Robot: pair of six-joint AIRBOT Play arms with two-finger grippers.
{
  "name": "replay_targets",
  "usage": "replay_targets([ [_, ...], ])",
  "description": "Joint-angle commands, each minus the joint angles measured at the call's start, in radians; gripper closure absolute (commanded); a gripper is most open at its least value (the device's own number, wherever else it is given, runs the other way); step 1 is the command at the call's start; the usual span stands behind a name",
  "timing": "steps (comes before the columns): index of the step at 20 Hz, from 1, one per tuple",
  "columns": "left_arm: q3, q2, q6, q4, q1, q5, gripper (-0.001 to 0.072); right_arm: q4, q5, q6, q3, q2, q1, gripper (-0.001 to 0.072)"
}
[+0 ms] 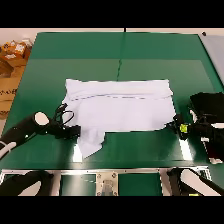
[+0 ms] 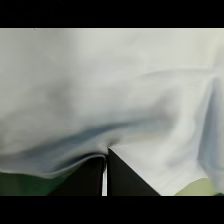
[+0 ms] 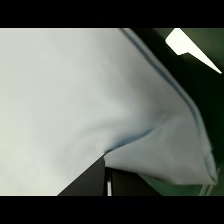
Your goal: Fold the shirts.
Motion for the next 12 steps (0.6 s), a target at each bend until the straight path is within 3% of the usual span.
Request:
replay_targets([
  [1,0.11,0.001,-0.032,0.175,-0.001,-0.237,0.0684,-0.019,0.048,-0.044,0.047,-0.012,0.008,0.0694],
  [3,0.153,0.008,-0.041,0.242,-0.001,-0.348,0.0684,-0.102,0.135,-0.016,0.063,0.011,0.008,0.0693],
  [8,0.183,0.216,-0.072,0.246,-0.001,-0.445,0.0684,-0.368,0.31,0.166,0.077,0.246,0.008,0.0693],
  [12,0.277,0.217,-0.055,0.246,-0.001,-0.422,0.0685,-0.292,0.327,0.164,0.15,0.337,0.018,0.0693],
])
